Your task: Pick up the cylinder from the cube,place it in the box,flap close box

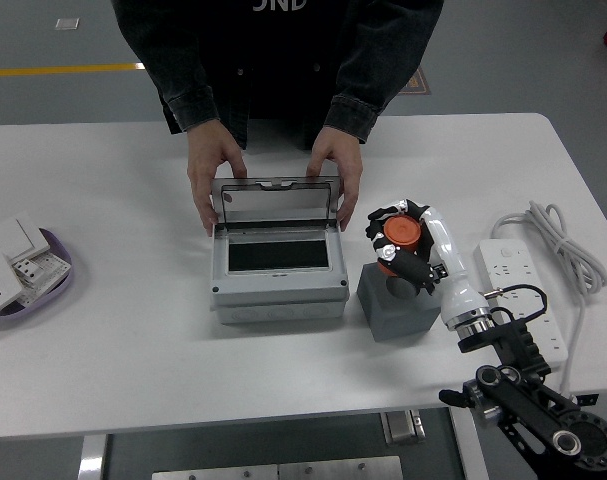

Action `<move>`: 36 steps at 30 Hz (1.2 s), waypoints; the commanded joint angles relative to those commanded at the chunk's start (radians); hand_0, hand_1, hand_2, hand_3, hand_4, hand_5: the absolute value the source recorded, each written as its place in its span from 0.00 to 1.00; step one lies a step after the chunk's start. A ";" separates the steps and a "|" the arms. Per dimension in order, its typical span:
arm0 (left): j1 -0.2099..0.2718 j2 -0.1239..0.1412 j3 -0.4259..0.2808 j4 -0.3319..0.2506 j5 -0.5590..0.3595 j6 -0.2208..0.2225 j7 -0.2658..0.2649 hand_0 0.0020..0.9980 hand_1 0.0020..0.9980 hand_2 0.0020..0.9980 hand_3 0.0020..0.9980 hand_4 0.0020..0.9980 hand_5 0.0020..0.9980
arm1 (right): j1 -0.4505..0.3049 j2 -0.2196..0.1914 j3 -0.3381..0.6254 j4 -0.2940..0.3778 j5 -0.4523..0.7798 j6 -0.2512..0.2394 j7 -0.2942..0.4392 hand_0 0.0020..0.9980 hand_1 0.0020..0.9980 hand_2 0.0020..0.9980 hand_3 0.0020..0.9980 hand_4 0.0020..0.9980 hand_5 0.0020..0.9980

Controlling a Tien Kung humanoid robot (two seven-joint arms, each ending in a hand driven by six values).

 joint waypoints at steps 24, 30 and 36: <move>-0.007 0.009 -0.058 0.000 0.061 0.000 0.038 0.58 0.61 0.61 0.66 0.65 0.12 | 0.410 0.143 -0.278 -0.057 -0.659 0.146 -0.496 0.00 0.14 0.27 0.21 0.00 0.00; -0.008 0.010 -0.062 0.000 0.068 0.000 0.041 0.58 0.61 0.61 0.66 0.65 0.12 | 0.433 0.154 -0.309 -0.070 -0.816 0.199 -0.587 0.00 0.15 0.28 0.22 0.00 0.00; -0.008 0.009 -0.068 0.000 0.074 0.000 0.043 0.58 0.61 0.61 0.66 0.65 0.12 | 0.435 0.153 -0.317 -0.072 -0.937 0.232 -0.629 0.00 0.18 0.30 0.25 0.00 0.00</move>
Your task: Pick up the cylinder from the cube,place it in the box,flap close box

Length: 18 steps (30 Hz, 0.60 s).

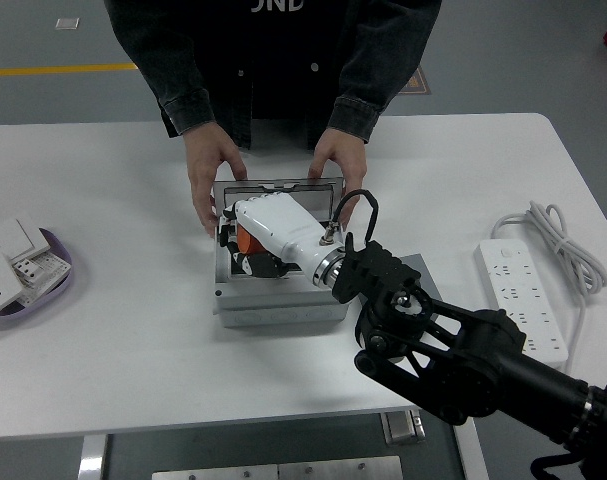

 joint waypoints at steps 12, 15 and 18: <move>-0.001 -0.001 -0.010 0.000 0.011 0.000 0.003 0.58 0.61 0.61 0.66 0.65 0.12 | -0.010 -0.003 -0.003 -0.031 -0.020 0.062 -0.028 0.44 0.55 0.59 0.65 0.66 0.09; 0.000 -0.002 -0.017 0.000 0.017 0.000 0.005 0.58 0.61 0.61 0.66 0.65 0.12 | -0.013 -0.004 -0.002 -0.046 -0.013 0.070 -0.030 0.44 0.55 0.59 0.65 0.66 0.09; 0.001 -0.002 -0.022 0.000 0.022 -0.001 0.008 0.58 0.61 0.61 0.66 0.65 0.12 | -0.016 -0.005 -0.002 -0.055 -0.011 0.070 -0.029 0.66 0.65 0.66 0.68 0.62 0.30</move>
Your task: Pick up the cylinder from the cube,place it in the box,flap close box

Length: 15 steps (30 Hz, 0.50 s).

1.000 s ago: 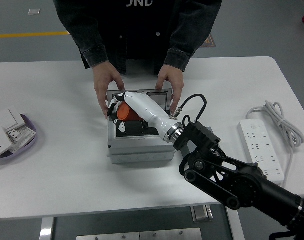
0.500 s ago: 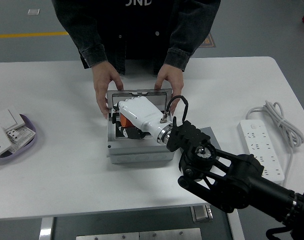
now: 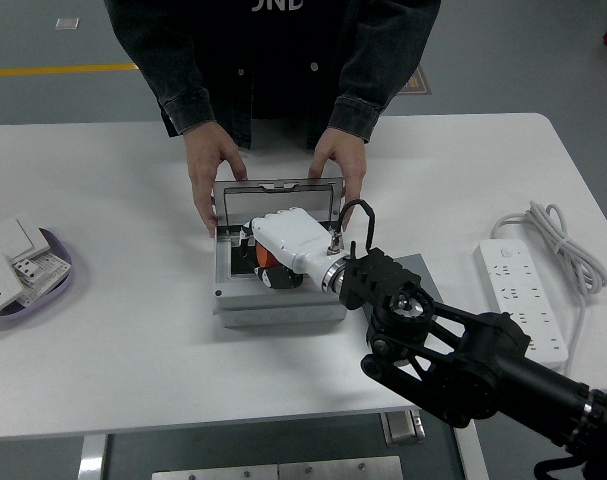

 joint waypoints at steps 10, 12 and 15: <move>0.002 -0.001 -0.008 0.000 0.009 -0.001 0.005 0.58 0.61 0.61 0.66 0.65 0.12 | -0.008 -0.003 0.003 0.003 0.017 -0.018 0.014 0.79 0.69 0.69 0.70 0.70 0.37; 0.002 -0.002 -0.007 0.000 0.009 -0.001 0.005 0.58 0.61 0.61 0.66 0.65 0.12 | -0.012 -0.007 0.005 0.012 0.049 -0.029 0.023 0.80 0.70 0.70 0.71 0.73 0.41; 0.004 -0.004 -0.006 0.000 0.008 -0.001 0.005 0.58 0.61 0.61 0.66 0.65 0.12 | -0.024 -0.023 0.006 0.034 0.128 -0.056 0.050 0.80 0.70 0.70 0.71 0.73 0.41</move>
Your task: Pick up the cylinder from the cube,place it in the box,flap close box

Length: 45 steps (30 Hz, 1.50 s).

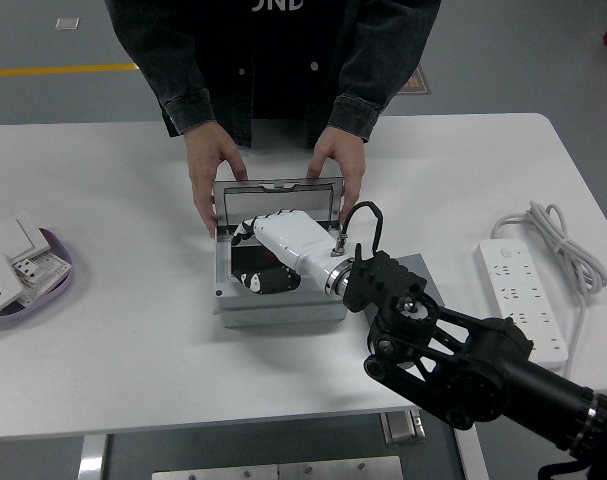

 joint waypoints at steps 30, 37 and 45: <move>0.000 0.000 -0.010 0.000 0.023 -0.004 0.008 0.58 0.61 0.61 0.66 0.65 0.12 | 0.212 -0.137 0.067 0.052 0.495 -0.005 0.043 0.74 0.67 0.68 0.71 0.74 0.41; -0.004 0.000 -0.011 0.000 0.024 -0.004 0.008 0.58 0.61 0.61 0.66 0.65 0.12 | 0.221 -0.150 0.021 -0.028 0.508 -0.006 0.049 0.74 0.67 0.68 0.71 0.74 0.41; -0.001 -0.004 -0.015 0.000 0.029 -0.005 0.009 0.58 0.61 0.61 0.66 0.65 0.12 | 0.194 -0.185 0.008 0.001 0.505 -0.004 0.045 0.73 0.66 0.68 0.71 0.74 0.41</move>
